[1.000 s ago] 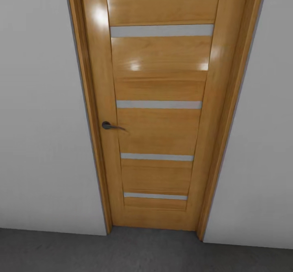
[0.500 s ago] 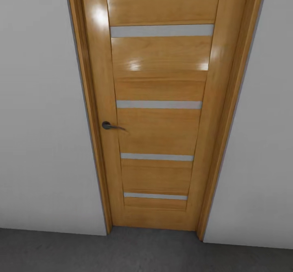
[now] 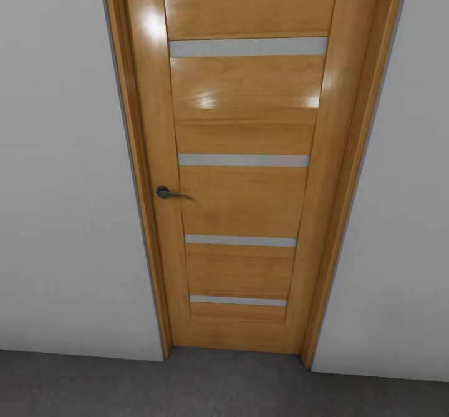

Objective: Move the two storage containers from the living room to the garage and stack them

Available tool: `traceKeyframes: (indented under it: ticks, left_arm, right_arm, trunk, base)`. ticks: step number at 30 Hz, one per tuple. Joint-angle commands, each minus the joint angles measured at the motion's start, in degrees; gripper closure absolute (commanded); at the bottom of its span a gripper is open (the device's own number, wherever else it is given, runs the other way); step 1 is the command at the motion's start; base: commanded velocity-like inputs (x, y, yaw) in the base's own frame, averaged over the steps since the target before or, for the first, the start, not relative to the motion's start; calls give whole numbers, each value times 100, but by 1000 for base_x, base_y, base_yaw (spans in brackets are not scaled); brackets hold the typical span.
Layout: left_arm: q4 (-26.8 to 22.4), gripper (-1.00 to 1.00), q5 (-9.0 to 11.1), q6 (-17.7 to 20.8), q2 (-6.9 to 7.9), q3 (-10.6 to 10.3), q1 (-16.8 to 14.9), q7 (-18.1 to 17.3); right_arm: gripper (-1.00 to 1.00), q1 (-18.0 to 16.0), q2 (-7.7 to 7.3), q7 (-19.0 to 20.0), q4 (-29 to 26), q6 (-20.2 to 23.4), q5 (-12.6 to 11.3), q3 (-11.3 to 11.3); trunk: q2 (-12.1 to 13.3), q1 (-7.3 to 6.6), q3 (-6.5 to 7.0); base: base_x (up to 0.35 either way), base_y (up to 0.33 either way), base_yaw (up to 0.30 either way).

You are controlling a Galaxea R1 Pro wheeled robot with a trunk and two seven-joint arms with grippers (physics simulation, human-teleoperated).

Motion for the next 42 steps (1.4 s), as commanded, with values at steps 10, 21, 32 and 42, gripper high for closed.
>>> traceKeyframes:
  ticks: [10, 21, 32, 42]
  left_arm:
    - [0, -100, 29, -14, 1, 2, -1, 4]
    - [0, -100, 26, -14, 7, -4, -1, 4]
    - [0, -100, 27, -16, 4, -4, -1, 4]
    - [0, -100, 23, -16, 3, -4, -1, 4]
  right_arm:
    - [-100, -1, 6, 1, 1, -18, 12, 3]
    - [-100, -1, 7, 1, 1, -20, 11, 2]
    - [-100, -1, 6, 1, 1, -16, 11, 0]
    - [-100, -1, -1, 1, 1, -28, 5, -5]
  trunk:
    - [-3, 0, -5]
    - [-3, 0, -5]
    - [-3, 0, -5]
    - [-3, 0, -5]
  base:
    - [0, 0, 0]
    - [0, -122, 0]
    - [0, -19, 0]
    - [0, 0, 0]
